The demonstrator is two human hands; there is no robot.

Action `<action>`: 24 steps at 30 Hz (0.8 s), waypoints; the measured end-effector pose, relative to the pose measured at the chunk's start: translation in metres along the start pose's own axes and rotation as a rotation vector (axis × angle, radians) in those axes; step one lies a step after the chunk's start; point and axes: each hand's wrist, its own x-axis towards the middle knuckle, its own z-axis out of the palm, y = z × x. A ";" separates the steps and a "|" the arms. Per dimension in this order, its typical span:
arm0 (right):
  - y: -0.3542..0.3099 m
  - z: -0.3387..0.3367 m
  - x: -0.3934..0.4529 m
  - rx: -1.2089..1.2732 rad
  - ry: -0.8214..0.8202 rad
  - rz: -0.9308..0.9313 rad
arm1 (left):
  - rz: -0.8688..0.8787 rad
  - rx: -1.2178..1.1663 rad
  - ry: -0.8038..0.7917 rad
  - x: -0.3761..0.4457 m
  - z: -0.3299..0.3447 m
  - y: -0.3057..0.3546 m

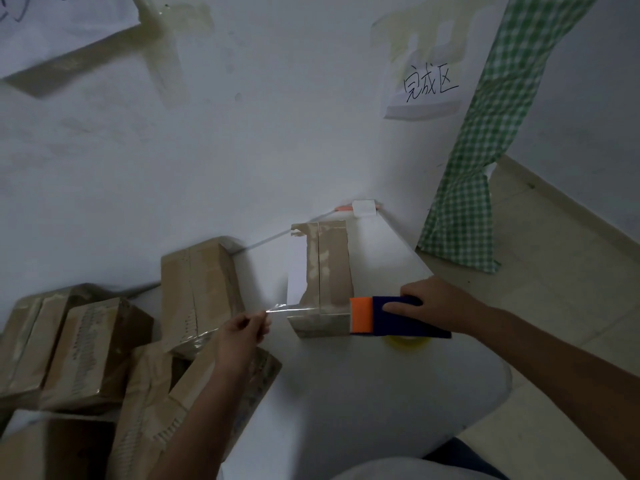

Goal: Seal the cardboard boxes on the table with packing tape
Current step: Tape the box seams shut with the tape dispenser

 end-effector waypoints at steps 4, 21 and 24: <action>0.011 0.002 0.005 -0.059 0.008 0.001 | -0.052 0.042 -0.017 -0.003 0.008 -0.014; 0.019 0.008 0.006 -0.005 0.019 0.034 | -0.047 -0.025 0.053 -0.002 0.021 -0.010; 0.022 0.007 0.007 -0.025 0.021 0.048 | -0.051 -0.007 0.044 -0.001 0.023 -0.008</action>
